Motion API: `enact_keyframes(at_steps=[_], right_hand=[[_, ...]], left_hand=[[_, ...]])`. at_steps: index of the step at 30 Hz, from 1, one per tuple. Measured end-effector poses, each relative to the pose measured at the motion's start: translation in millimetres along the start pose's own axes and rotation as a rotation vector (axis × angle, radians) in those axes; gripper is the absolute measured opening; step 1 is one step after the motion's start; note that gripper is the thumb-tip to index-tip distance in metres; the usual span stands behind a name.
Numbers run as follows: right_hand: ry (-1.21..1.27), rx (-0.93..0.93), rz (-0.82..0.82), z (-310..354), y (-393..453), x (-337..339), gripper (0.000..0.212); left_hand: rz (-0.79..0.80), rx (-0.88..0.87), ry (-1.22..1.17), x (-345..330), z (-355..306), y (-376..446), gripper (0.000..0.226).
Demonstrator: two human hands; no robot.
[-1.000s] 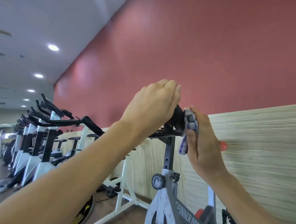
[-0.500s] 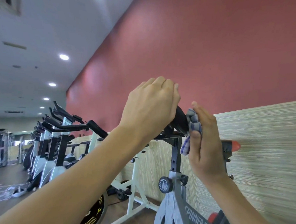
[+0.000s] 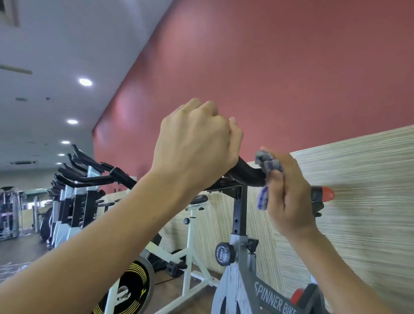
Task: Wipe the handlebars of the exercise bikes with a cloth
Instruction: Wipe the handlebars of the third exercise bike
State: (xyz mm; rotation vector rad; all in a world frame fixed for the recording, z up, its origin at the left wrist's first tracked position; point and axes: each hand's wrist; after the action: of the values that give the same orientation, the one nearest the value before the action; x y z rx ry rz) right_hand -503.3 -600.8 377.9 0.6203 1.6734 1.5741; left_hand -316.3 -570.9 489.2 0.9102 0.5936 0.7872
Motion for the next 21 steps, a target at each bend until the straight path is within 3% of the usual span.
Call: enact_keyframes(at_steps=[3,6,12,14,16,18,21], right_hand=[[-0.029,-0.193,-0.053,-22.1,0.7,15.7,0.035],[-0.026,-0.233,-0.075,-18.3,-0.4,22.0,0.033],[0.009,0.071,0.030,25.2,8.2,11.8,0.027],[0.036,0.072,0.061,21.1,12.9,17.2,0.027],[0.130,-0.069,0.071,2.1,13.6,24.3,0.027],[0.144,-0.261,0.071,-14.9,16.6,29.2,0.042],[0.189,-0.319,0.083,-4.3,17.3,33.0,0.037]], left_hand=[[0.030,0.010,0.046,3.9,-4.4,-0.9,0.046],[0.023,0.014,0.081,6.0,-11.3,-1.7,0.047],[0.013,0.052,0.111,5.6,-16.7,-1.3,0.046],[0.016,0.064,0.104,8.7,-18.0,-0.4,0.043],[0.036,0.087,0.104,12.3,-18.0,2.3,0.040],[0.073,0.094,0.101,15.5,-19.5,4.5,0.039],[0.107,0.097,0.080,19.6,-23.0,6.9,0.042]])
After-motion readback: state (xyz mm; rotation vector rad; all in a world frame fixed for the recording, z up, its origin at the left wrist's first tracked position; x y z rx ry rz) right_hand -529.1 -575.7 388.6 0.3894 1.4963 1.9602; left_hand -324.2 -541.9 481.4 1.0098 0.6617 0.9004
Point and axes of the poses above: each hand's wrist, its own y-axis towards the middle knuckle, its own x-axis out of the back of the hand, z = x × y, and after that the axes turned 2 degrees about -x, right-handed
